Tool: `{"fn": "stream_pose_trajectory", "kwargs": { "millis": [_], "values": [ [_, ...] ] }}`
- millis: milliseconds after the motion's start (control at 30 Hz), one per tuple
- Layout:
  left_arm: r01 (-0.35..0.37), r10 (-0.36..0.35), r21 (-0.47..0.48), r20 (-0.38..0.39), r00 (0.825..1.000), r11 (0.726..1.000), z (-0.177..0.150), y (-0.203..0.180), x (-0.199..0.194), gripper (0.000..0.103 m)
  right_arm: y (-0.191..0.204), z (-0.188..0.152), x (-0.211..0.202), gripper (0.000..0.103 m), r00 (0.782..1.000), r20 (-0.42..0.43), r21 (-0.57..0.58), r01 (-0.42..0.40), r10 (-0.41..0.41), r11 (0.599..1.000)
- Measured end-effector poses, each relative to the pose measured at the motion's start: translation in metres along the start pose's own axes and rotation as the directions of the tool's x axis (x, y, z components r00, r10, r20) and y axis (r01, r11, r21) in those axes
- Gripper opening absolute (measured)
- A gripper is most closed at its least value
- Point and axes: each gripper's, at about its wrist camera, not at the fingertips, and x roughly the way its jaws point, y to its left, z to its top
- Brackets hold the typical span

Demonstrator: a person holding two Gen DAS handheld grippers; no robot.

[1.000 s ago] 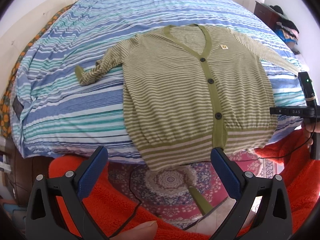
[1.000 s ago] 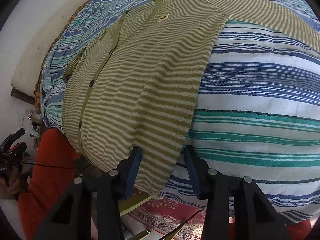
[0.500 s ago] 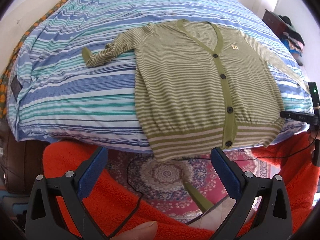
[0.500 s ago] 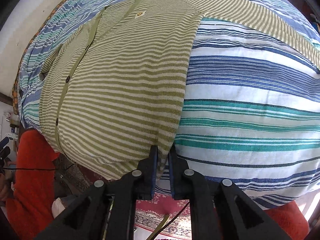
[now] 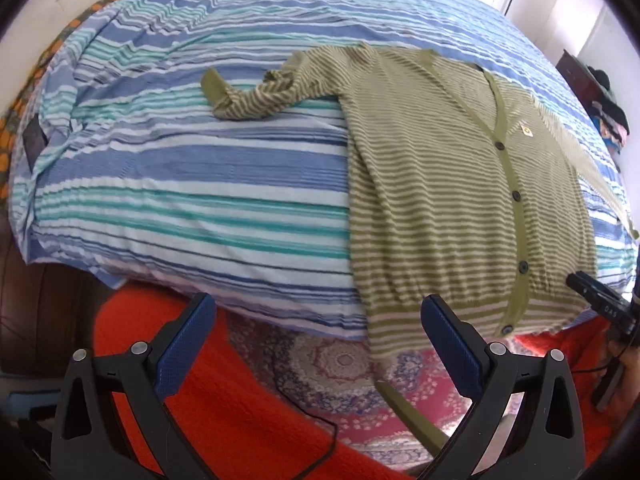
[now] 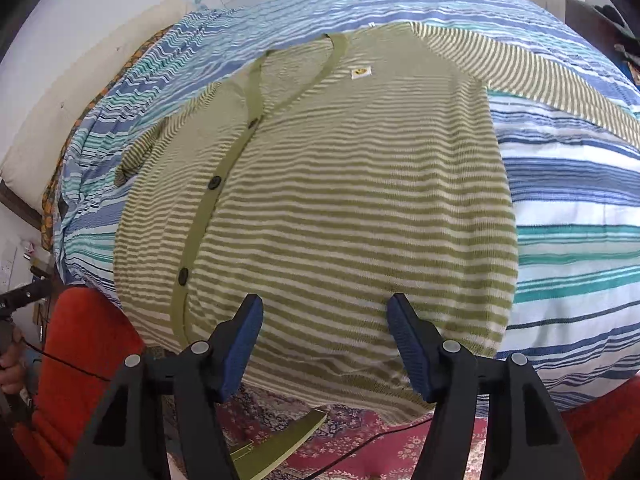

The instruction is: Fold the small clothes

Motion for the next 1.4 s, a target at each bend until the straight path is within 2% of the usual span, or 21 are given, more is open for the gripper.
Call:
{"fn": "stream_pose_trajectory", "kwargs": {
  "millis": [67,167,333,400,500,533,567,600,633,733,767,833,867,900,933,1000,1033,1167,1267,1333,1400],
  "values": [
    [-0.097,0.092,0.07,0.07,0.993,0.993,0.017,0.017,0.01,0.102,0.002,-0.005,0.005,0.065,0.999,0.024,-0.003,0.021,-0.021,1.0],
    [-0.182,0.155,0.211,0.141,0.978,0.96,0.041,0.028,0.04,0.102,0.009,-0.005,0.004,0.067,0.999,0.03,-0.031,0.043,-0.042,0.999],
    [-0.287,0.215,0.419,0.21,0.954,0.862,0.091,0.015,0.103,0.102,0.012,-0.001,0.013,0.07,0.998,0.024,-0.028,0.063,-0.062,0.998],
    [-0.341,0.254,0.443,0.244,0.936,0.829,0.114,0.009,0.125,0.102,0.016,-0.001,0.016,0.072,0.997,0.022,-0.039,0.079,-0.079,0.996],
    [-0.355,0.279,0.42,0.234,0.931,0.835,0.148,0.011,0.149,0.098,0.022,-0.001,0.02,0.075,0.994,0.019,-0.057,0.106,-0.105,0.993],
    [-0.328,0.26,0.411,0.213,0.942,0.851,0.157,0.015,0.152,0.086,0.023,-0.001,0.021,0.076,0.994,0.019,-0.059,0.111,-0.11,0.992],
    [-0.262,0.216,0.393,0.158,0.963,0.881,0.165,0.023,0.154,0.036,0.023,-0.002,0.021,0.076,0.993,0.017,-0.058,0.114,-0.113,0.992],
    [-0.151,0.137,0.342,0.066,0.988,0.928,0.175,0.035,0.154,0.008,0.022,-0.002,0.021,0.077,0.993,0.016,-0.056,0.115,-0.114,0.992],
    [-0.056,0.052,0.265,0.019,0.998,0.963,0.184,0.049,0.15,0.003,0.022,-0.002,0.021,0.077,0.993,0.015,-0.055,0.114,-0.113,0.992],
    [0.036,-0.038,0.053,0.034,0.999,0.998,0.211,0.096,0.12,0.003,0.02,-0.002,0.022,0.078,0.994,0.012,-0.055,0.111,-0.11,0.992],
    [0.048,-0.047,-0.04,0.04,0.998,0.998,0.22,0.116,0.113,0.006,0.02,-0.001,0.023,0.078,0.994,0.01,-0.056,0.111,-0.11,0.992],
    [0.011,0.0,-0.236,0.046,0.999,0.972,0.239,0.158,0.107,0.015,0.021,-0.001,0.025,0.079,0.994,0.008,-0.06,0.111,-0.111,0.992],
    [-0.03,0.048,-0.306,0.05,0.998,0.952,0.248,0.176,0.109,0.041,0.021,-0.001,0.026,0.08,0.994,0.007,-0.064,0.112,-0.112,0.992],
    [-0.092,0.116,-0.347,0.049,0.992,0.934,0.254,0.191,0.112,0.076,0.023,0.0,0.027,0.082,0.994,0.006,-0.068,0.113,-0.113,0.991],
    [-0.155,0.184,-0.371,0.044,0.982,0.915,0.255,0.204,0.117,0.085,0.023,0.0,0.028,0.083,0.993,0.006,-0.072,0.115,-0.114,0.991],
    [-0.229,0.255,-0.392,0.016,0.967,0.891,0.251,0.222,0.128,0.085,0.024,0.001,0.029,0.083,0.993,0.005,-0.072,0.118,-0.118,0.99],
    [-0.215,0.235,-0.406,0.001,0.972,0.888,0.245,0.231,0.133,0.084,0.024,0.001,0.029,0.083,0.993,0.007,-0.07,0.117,-0.116,0.991],
    [-0.014,0.041,-0.504,0.041,0.998,0.863,0.206,0.255,0.14,0.083,0.022,0.0,0.028,0.083,0.994,0.014,-0.066,0.109,-0.108,0.992],
    [0.128,-0.078,-0.51,0.117,0.99,0.851,0.162,0.252,0.131,0.083,0.023,0.0,0.03,0.085,0.993,0.01,-0.075,0.114,-0.114,0.991],
    [0.149,-0.101,-0.406,0.138,0.985,0.902,0.139,0.232,0.127,0.087,0.024,0.0,0.031,0.087,0.993,0.009,-0.081,0.117,-0.116,0.99],
    [0.028,-0.002,-0.207,0.125,0.992,0.978,0.127,0.196,0.128,0.089,0.025,0.001,0.032,0.088,0.993,0.008,-0.084,0.121,-0.121,0.989]
  ]
}}
